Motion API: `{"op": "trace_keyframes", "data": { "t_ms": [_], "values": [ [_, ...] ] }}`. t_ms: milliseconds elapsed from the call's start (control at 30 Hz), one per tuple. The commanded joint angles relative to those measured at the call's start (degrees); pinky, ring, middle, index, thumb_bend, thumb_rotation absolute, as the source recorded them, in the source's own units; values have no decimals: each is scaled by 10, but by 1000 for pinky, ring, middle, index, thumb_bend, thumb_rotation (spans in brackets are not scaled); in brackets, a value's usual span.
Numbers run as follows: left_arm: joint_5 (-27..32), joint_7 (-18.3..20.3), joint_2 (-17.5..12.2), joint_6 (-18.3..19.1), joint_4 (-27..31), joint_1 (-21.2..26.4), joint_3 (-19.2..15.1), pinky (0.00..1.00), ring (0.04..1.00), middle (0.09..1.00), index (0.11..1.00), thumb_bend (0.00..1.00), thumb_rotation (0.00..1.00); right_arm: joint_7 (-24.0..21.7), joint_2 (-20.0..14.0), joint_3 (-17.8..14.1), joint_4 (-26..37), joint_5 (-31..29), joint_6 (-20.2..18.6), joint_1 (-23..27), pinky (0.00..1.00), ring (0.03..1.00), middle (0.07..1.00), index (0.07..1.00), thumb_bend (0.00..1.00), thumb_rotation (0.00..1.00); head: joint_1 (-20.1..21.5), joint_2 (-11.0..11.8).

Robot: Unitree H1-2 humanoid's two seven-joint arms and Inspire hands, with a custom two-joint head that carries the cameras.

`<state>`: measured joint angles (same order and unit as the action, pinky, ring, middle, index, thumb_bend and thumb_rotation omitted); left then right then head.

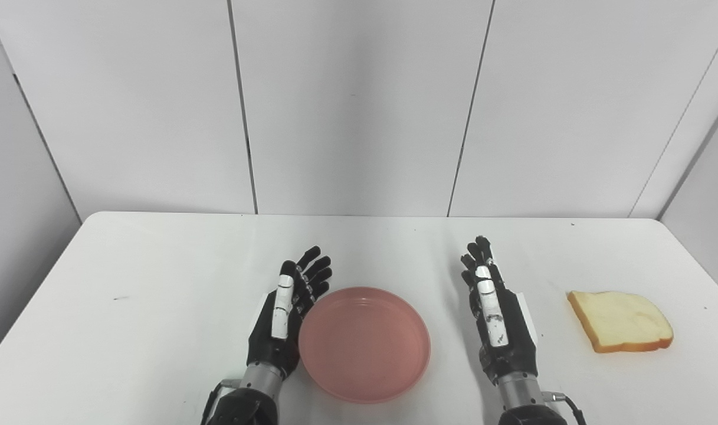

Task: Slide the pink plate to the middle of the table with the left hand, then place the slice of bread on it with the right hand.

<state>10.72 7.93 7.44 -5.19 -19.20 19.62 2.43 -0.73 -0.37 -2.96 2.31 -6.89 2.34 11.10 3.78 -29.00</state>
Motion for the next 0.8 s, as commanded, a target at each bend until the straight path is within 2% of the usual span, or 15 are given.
{"op": "trace_keyframes", "data": {
  "t_ms": [0,200,367,467,600,733,767],
  "values": [
    [-4,7,9,-24,-10,-2,5,938,906,893,866,755,983,-3,-1,-2,8,-5,13,16,1000,965,973,985,668,890,0,-1],
    [-3,16,14,-28,-10,-7,10,942,920,903,873,755,982,-4,-5,-7,19,-10,12,13,1000,962,970,983,673,891,5,-5],
    [-5,17,15,-19,4,-14,14,959,929,911,881,752,984,5,-13,-23,46,-19,-6,14,1000,953,965,979,686,875,10,-8],
    [-6,16,17,-22,3,-16,15,956,930,910,882,751,983,-5,-39,-39,67,-37,-26,21,1000,953,963,976,685,872,12,-9],
    [-5,15,21,-25,0,-14,16,936,914,895,885,733,972,-14,-80,-61,92,-60,-44,35,886,887,910,937,680,728,17,-11],
    [-3,15,23,-22,-3,-10,15,940,919,897,886,743,964,-17,-123,-80,110,-67,-60,45,880,871,888,915,678,671,25,-14],
    [-4,14,23,-23,-4,-9,15,940,920,897,887,744,964,-25,-147,-85,114,-69,-70,48,878,868,885,911,676,664,30,-16]
  ]
}}
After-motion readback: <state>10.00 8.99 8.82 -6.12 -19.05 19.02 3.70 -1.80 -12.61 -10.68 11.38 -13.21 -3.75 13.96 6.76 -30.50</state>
